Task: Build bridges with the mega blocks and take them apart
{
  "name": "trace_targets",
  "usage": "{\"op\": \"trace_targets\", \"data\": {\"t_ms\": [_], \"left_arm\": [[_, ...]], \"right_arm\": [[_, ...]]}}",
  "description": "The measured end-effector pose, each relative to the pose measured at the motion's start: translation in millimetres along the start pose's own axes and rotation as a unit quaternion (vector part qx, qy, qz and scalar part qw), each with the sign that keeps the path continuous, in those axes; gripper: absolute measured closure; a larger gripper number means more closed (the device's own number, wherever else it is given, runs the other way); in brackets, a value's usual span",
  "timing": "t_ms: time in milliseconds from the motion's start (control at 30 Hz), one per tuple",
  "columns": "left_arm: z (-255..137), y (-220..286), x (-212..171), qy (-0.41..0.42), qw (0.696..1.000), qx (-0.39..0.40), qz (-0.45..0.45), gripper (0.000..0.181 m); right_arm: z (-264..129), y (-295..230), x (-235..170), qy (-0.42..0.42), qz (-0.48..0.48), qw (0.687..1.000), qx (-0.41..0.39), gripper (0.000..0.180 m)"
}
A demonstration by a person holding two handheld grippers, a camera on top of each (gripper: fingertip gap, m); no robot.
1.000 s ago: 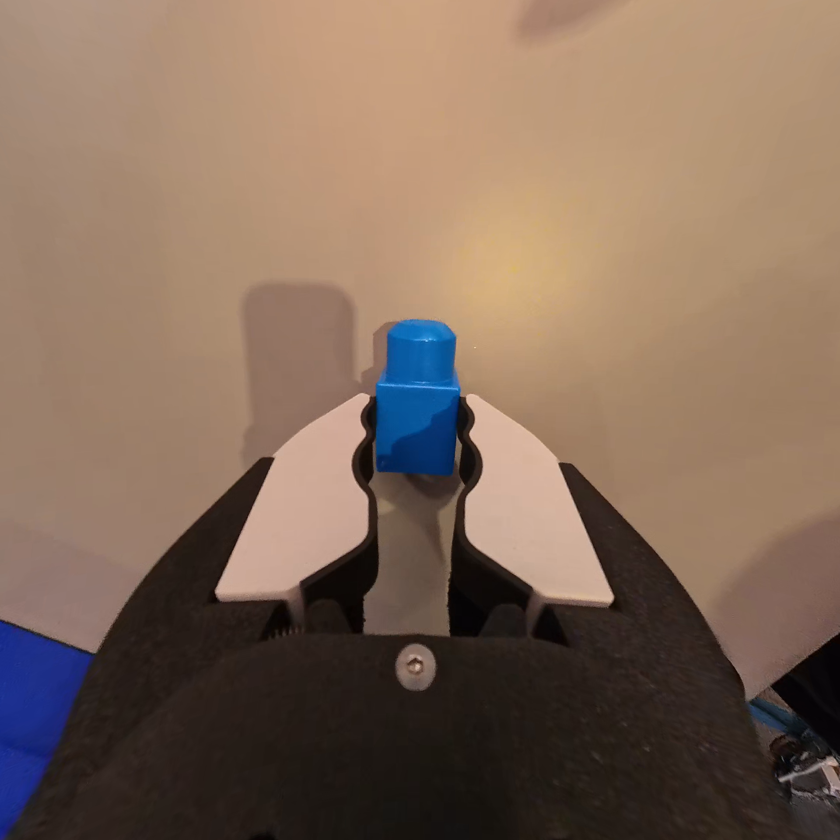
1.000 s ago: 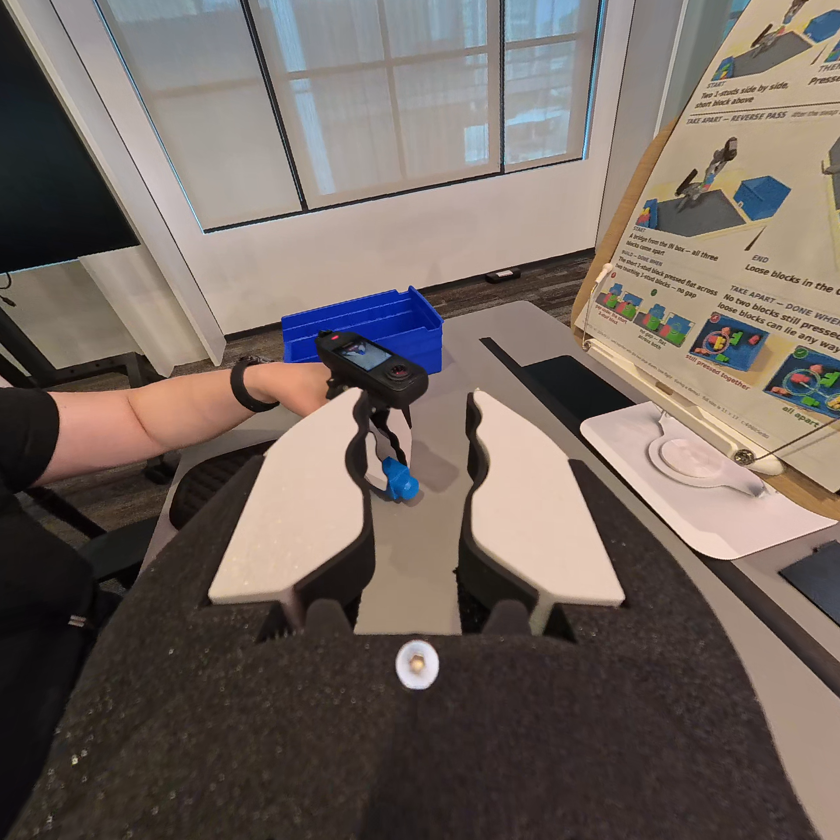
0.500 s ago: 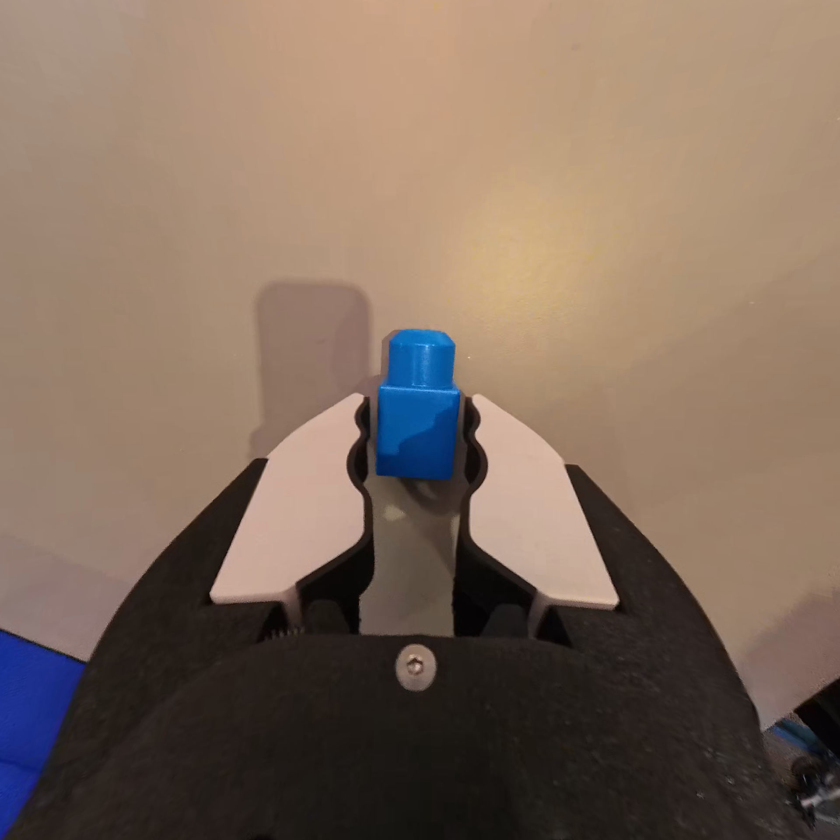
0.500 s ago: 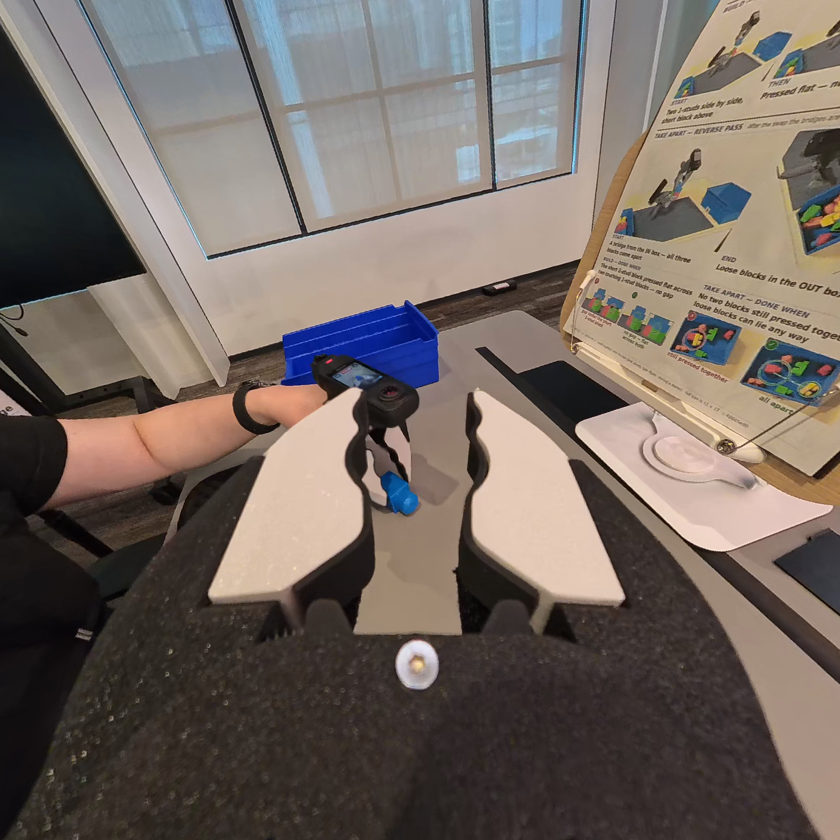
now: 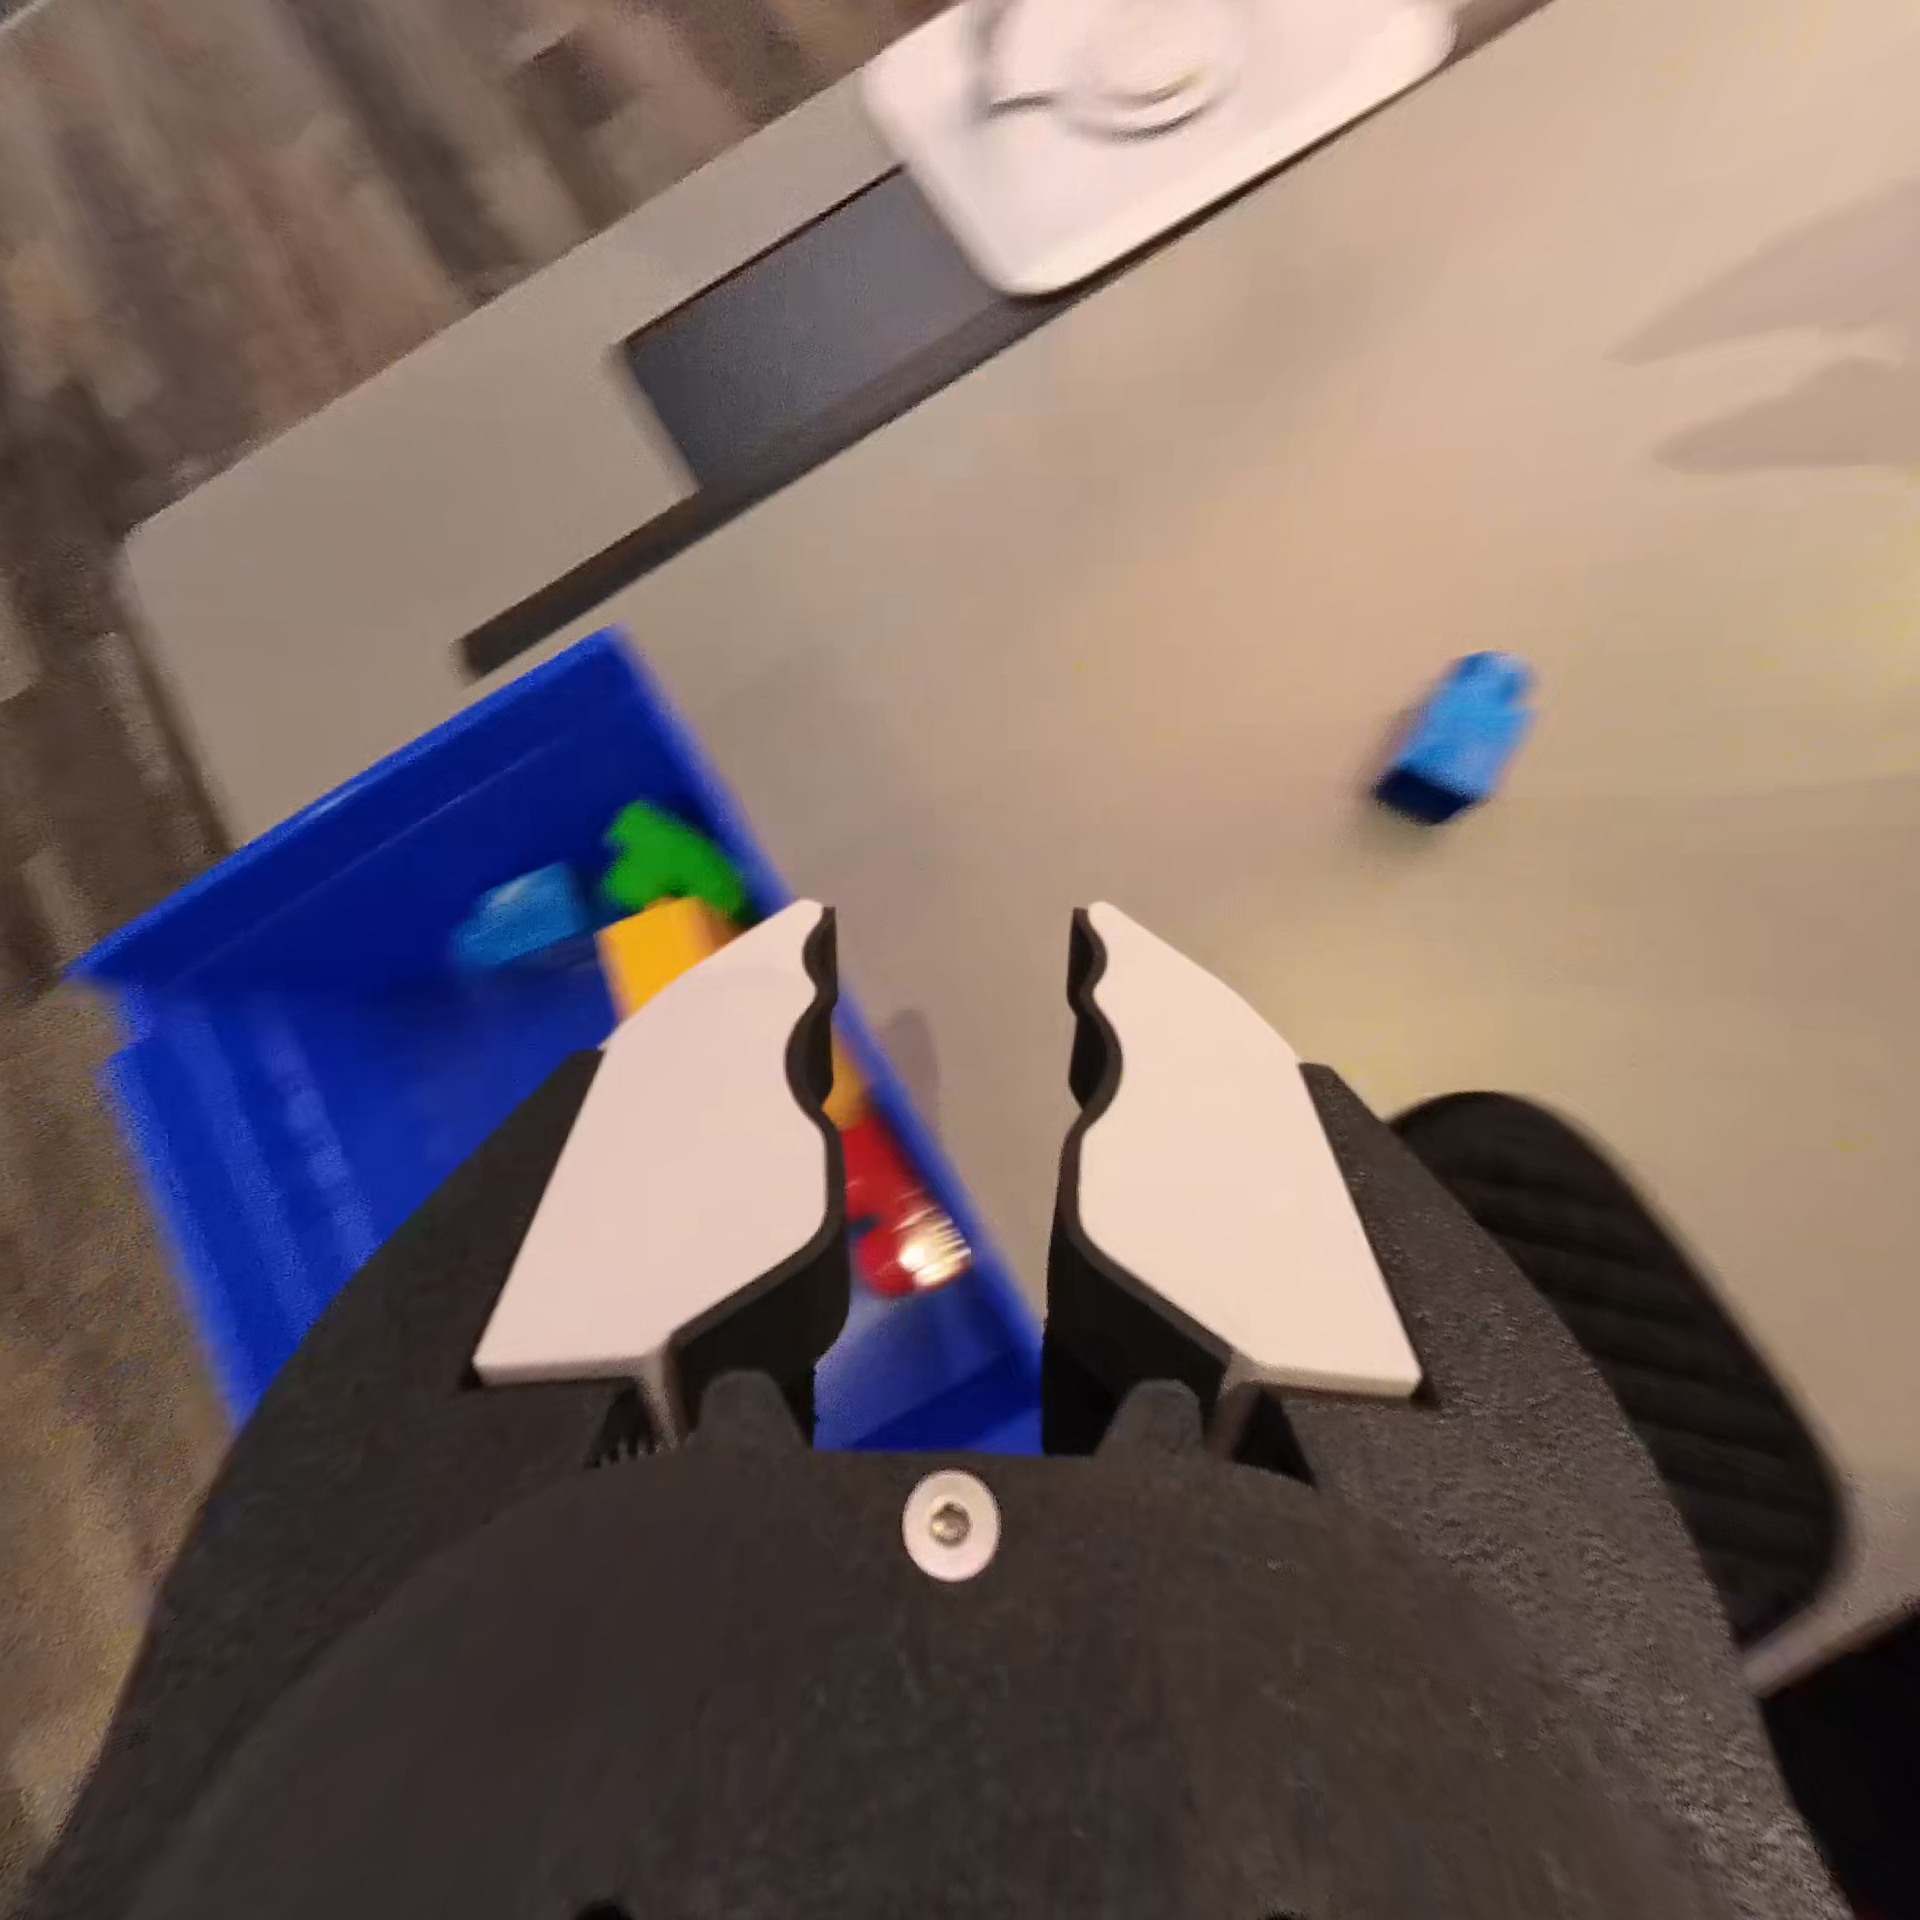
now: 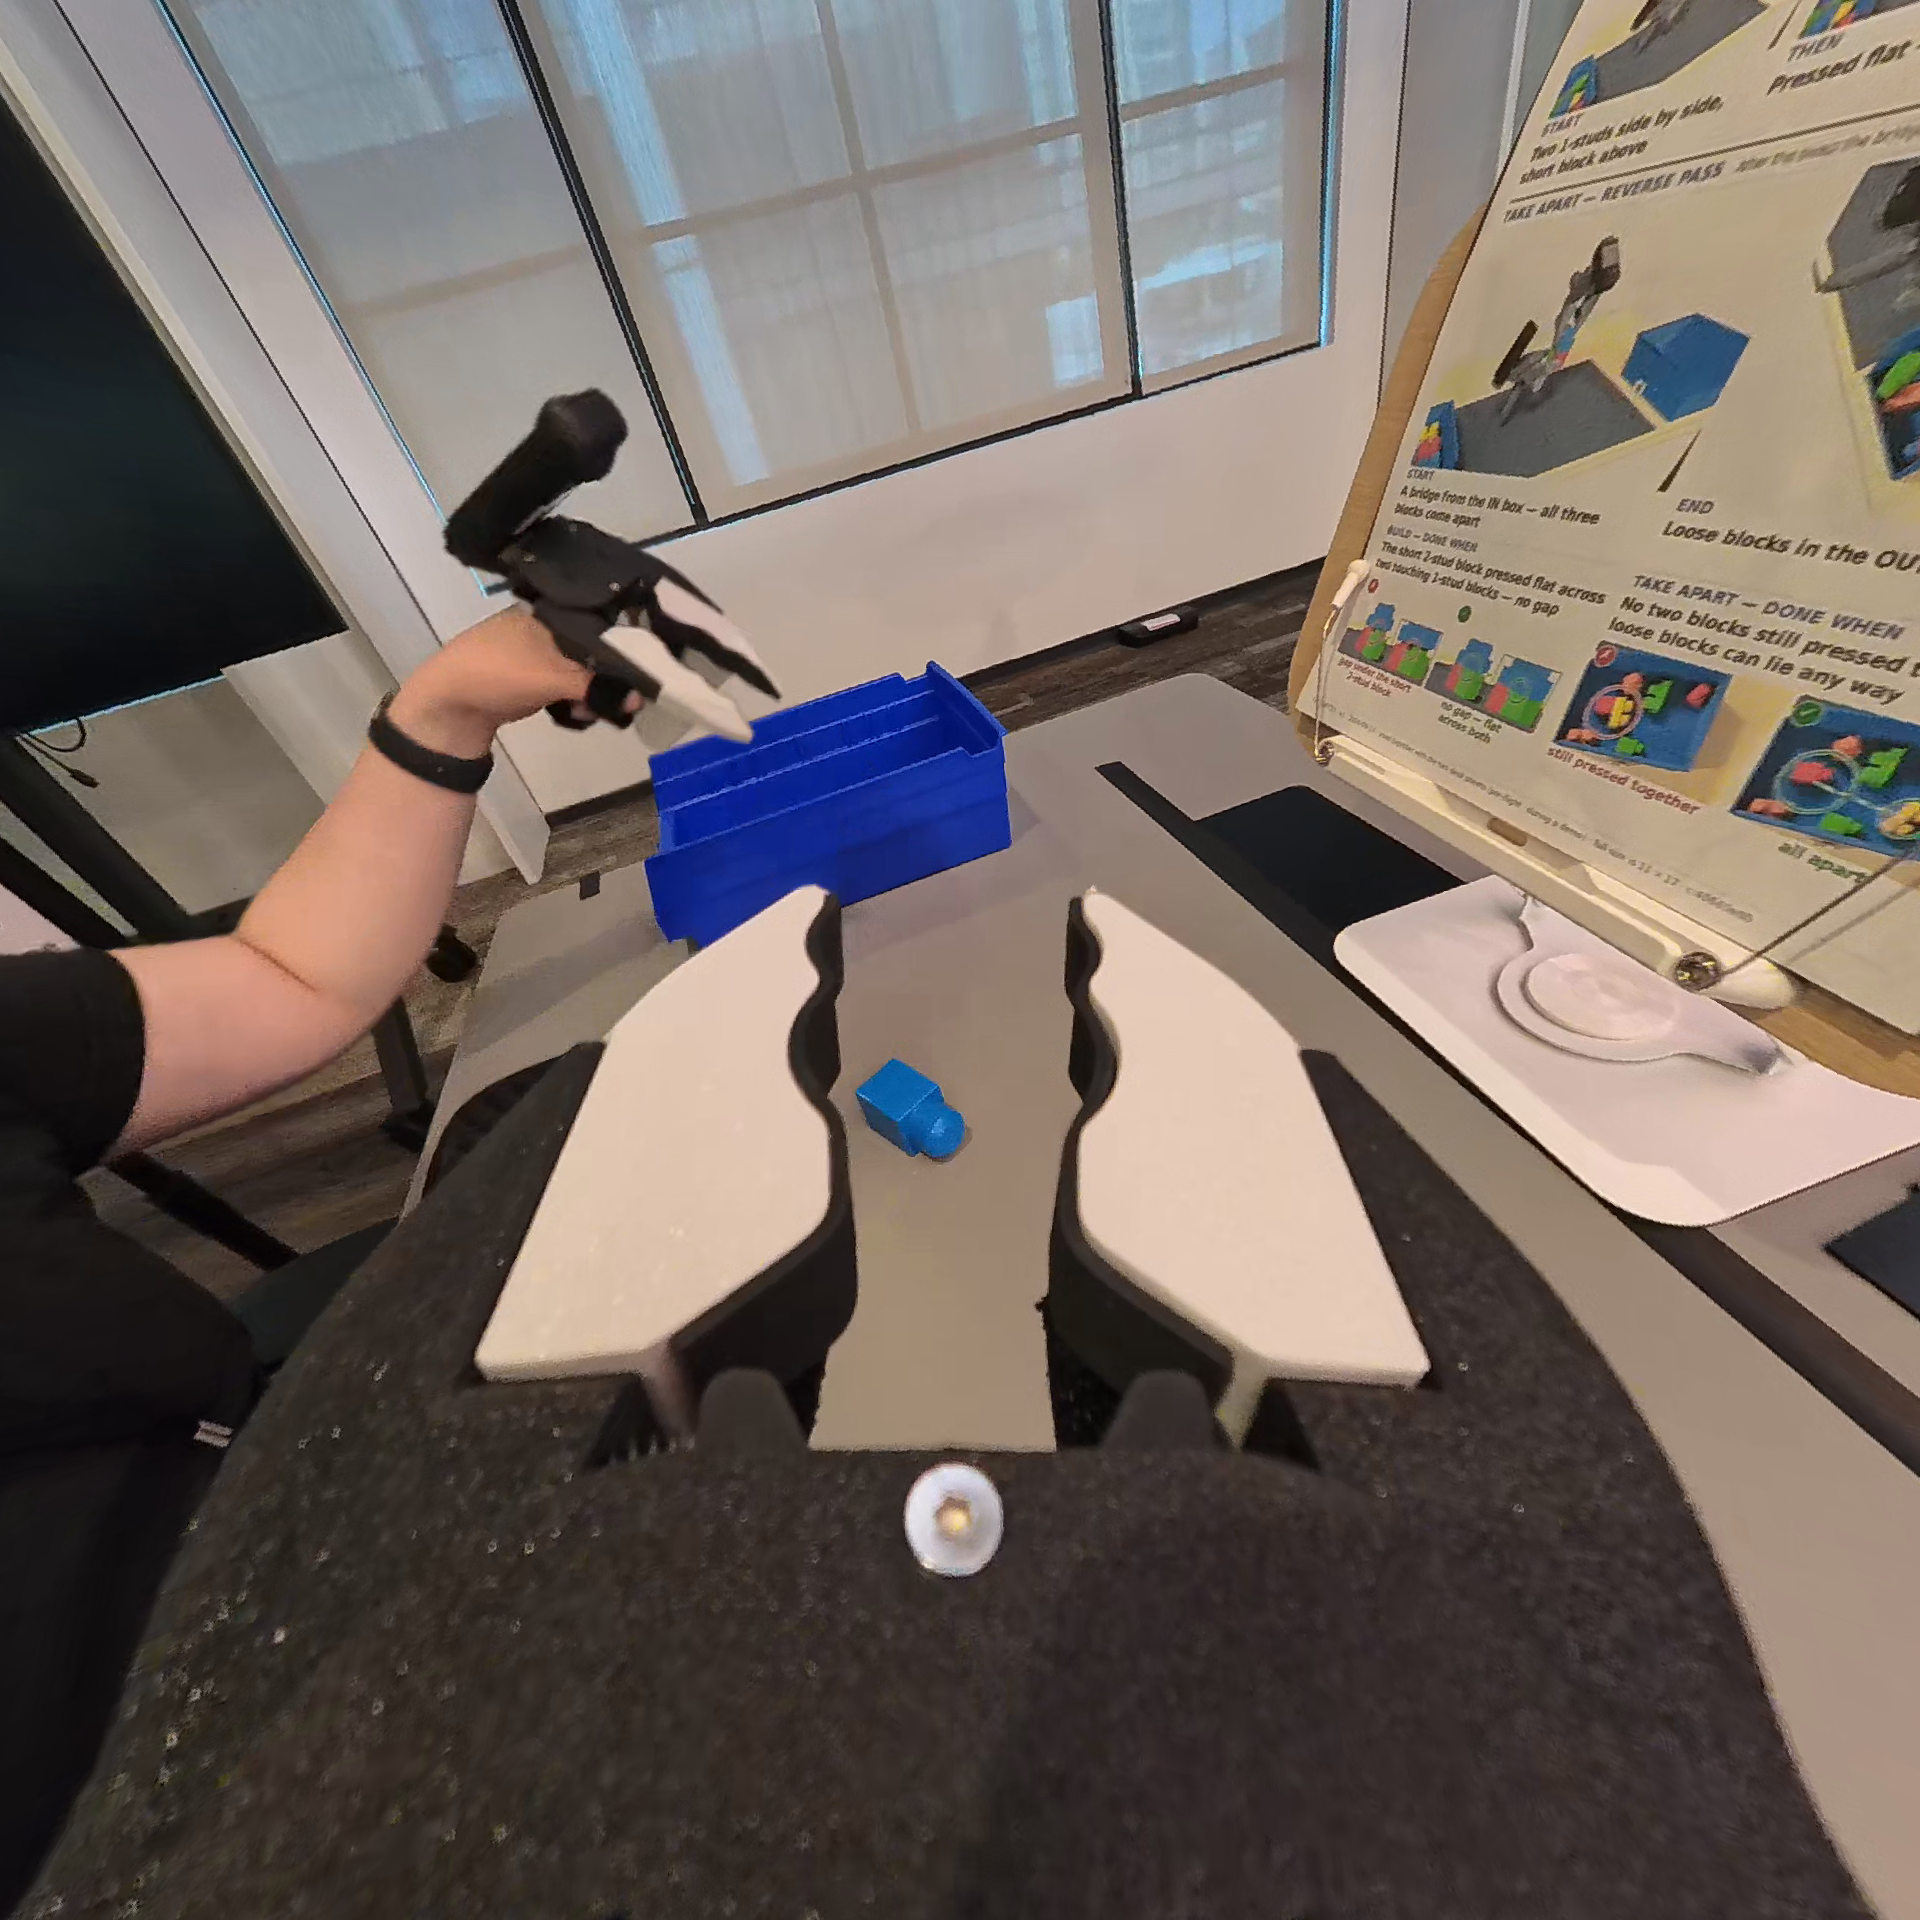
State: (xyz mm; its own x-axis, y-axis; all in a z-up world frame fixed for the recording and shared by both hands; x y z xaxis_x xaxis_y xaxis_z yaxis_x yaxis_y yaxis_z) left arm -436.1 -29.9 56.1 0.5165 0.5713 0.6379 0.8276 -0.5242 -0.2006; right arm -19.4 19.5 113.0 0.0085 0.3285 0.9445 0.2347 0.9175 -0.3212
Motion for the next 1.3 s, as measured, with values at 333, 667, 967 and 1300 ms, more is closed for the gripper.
{"op": "trace_targets", "data": {"t_ms": [333,667,967,1300], "left_arm": [[80.5,-79.3,-82.3,-0.026,0.989,-0.016,-0.143,0.127],[114.2,-87.4,-93.2,-0.099,0.990,0.013,-0.104,0.146],[60.9,-75.8,-43.8,0.019,0.997,0.007,-0.074,0.146],[23.1,143.1,56.4,0.129,0.923,-0.128,0.338,0.146]], "right_arm": [[19.3,8.0,-17.5,-0.042,0.005,0.999,-0.012,0.139],[17.5,18.0,-20.6,-0.044,0.017,0.999,-0.020,0.139],[19.0,13.7,-18.7,-0.037,0.019,0.999,-0.010,0.139],[88.0,-14.0,-72.9,-0.144,0.133,0.972,0.127,0.144]]}}
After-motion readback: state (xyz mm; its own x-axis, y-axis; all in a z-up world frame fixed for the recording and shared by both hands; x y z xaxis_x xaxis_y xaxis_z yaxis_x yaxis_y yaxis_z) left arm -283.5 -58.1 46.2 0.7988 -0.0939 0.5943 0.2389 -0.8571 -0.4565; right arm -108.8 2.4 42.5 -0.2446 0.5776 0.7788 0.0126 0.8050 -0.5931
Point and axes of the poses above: each gripper's, where its closed fingertips meet, z out along the fingers, x out of its top, y = z × x across the jaws, the point moved 3 cm from there along -z, back along the fingers, and after that the axes turned 6 degrees about z, right-handed, at the moved point
